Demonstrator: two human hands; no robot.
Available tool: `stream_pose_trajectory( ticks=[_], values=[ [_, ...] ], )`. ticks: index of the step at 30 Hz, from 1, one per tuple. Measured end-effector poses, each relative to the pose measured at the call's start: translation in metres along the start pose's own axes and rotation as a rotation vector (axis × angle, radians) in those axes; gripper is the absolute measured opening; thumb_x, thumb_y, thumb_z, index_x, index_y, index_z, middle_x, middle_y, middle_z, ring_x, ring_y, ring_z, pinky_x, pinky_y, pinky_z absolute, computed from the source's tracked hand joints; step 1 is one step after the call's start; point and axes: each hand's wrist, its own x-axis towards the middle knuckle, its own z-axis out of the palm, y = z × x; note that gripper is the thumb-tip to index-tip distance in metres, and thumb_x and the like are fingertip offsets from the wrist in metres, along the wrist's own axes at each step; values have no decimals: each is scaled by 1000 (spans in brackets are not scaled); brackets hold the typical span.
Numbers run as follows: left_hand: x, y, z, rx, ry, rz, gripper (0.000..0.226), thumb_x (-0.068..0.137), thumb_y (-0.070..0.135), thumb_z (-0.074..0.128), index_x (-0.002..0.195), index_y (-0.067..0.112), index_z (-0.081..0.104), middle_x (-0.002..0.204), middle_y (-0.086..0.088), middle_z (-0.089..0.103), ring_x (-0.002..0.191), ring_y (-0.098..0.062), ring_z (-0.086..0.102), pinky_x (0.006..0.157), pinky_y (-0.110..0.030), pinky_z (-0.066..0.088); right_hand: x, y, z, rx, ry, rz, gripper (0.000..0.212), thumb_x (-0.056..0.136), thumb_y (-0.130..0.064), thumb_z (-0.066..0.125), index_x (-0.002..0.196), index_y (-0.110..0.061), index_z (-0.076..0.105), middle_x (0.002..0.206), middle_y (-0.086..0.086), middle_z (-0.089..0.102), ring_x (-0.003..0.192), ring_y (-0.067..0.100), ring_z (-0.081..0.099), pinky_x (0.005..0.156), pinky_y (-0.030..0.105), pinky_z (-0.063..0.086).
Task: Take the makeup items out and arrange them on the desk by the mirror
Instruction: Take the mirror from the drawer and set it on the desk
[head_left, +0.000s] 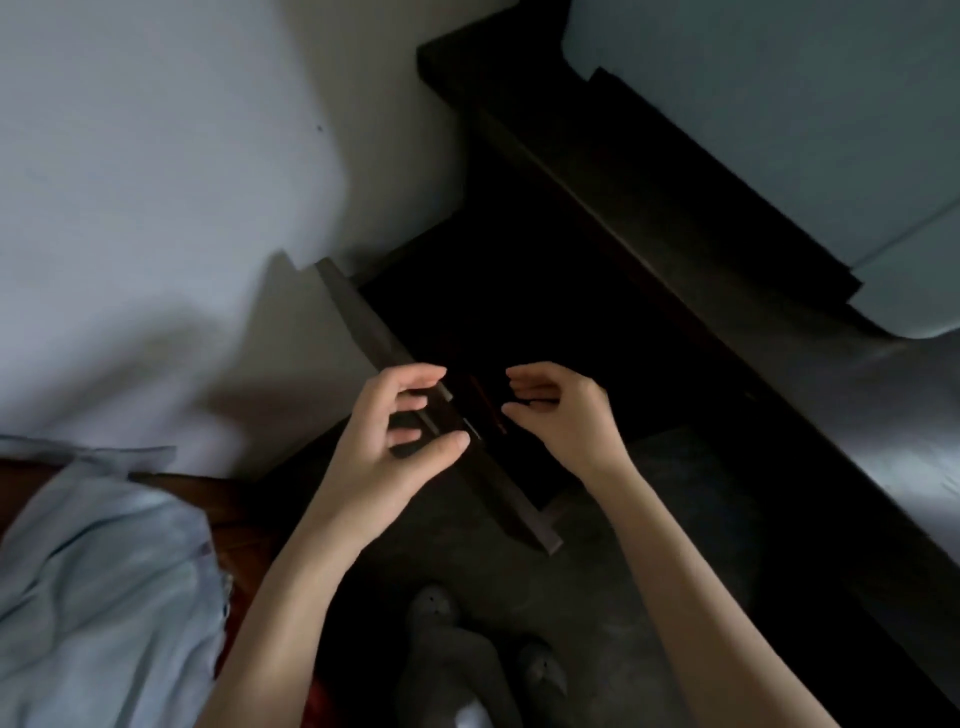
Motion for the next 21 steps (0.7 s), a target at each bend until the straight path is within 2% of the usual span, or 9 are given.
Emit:
stream_pose_trajectory(
  ticks=[2, 6, 13, 18, 21],
  values=[
    [5, -6, -4, 4, -8, 7, 53, 60, 47, 66, 111, 40, 54, 123, 18, 51, 113, 6, 48, 87, -19, 44, 17, 9, 20, -39, -18, 66, 37, 81, -7, 70, 116, -12, 61, 105, -3, 63, 96, 3, 56, 80, 9, 44],
    [14, -14, -4, -1, -57, 20, 48, 69, 31, 67, 114, 39, 52, 122, 17, 50, 113, 6, 46, 89, -21, 45, 40, 22, 46, -105, -50, 187, 37, 81, -6, 69, 116, -10, 60, 110, 4, 64, 101, 12, 58, 82, 18, 42],
    [25, -30, -4, -42, -79, 25, 49, 70, 28, 67, 117, 32, 53, 120, 16, 52, 109, 3, 48, 88, -16, 45, 61, 44, 61, -295, -77, 281, 41, 81, -6, 68, 120, -9, 57, 118, 9, 63, 108, 20, 59, 81, 22, 43],
    [27, -34, -5, -62, -85, 28, 49, 71, 26, 68, 117, 32, 53, 118, 14, 52, 107, 2, 49, 90, -17, 45, 65, 54, 63, -295, -30, 306, 33, 79, 0, 66, 111, -6, 61, 106, 12, 66, 93, 18, 60, 78, 25, 47],
    [27, -34, -4, -53, -89, 26, 49, 71, 26, 67, 117, 32, 53, 118, 15, 52, 106, 3, 49, 88, -14, 44, 65, 57, 63, -291, -24, 295, 29, 79, 1, 66, 107, -7, 63, 102, 10, 68, 94, 19, 64, 79, 27, 50]
  ],
)
